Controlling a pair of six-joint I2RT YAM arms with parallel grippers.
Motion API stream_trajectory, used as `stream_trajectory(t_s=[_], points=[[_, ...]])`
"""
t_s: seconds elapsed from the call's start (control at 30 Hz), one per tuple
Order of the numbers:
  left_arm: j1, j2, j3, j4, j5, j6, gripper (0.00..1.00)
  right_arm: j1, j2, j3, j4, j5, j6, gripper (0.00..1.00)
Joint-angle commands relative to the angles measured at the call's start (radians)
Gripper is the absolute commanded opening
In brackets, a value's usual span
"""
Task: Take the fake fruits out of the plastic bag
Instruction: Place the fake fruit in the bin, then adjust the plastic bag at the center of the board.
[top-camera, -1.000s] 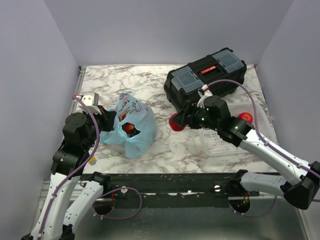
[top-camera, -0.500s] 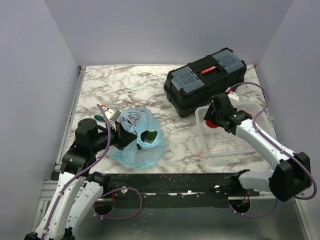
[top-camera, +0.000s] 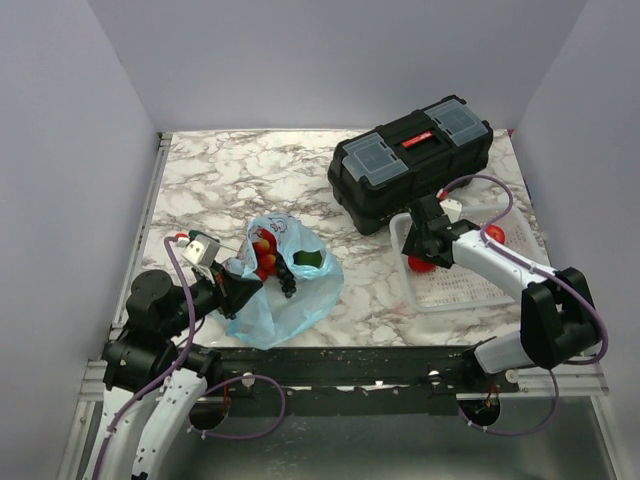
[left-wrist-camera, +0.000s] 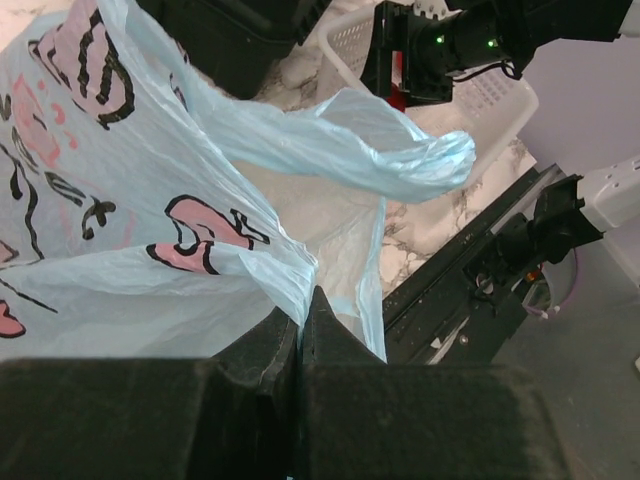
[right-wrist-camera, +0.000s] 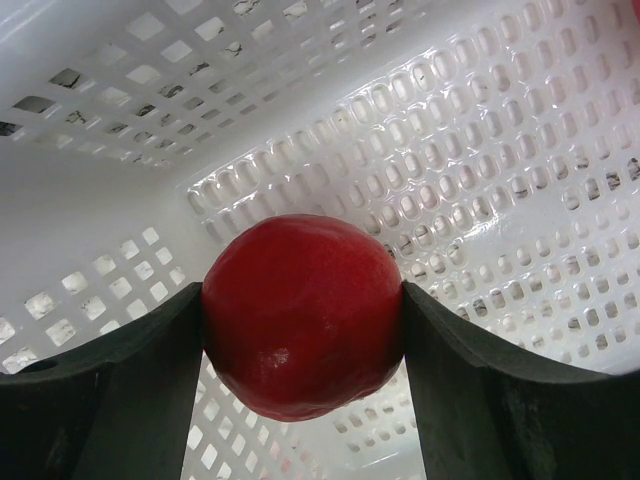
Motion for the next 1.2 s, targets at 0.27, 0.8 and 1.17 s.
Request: stream_trajectory(t_s=[0.27,0.8,1.17], points=[[0.004,0.016,0.035,-0.169,-0.082,-0.054,0.00,-0.005,-0.074,-0.002,0.035,-0.020,-0.088,0.89],[0.000,0.048,0.003,-0.123,-0.084,-0.064,0.00,0.174,-0.331,0.199,0.112,-0.342,-0.264,0.88],[-0.001,-0.016,-0.002,-0.126,-0.149,-0.086,0.00,0.512,-0.343,0.214,0.415,-0.788,-0.580,0.97]])
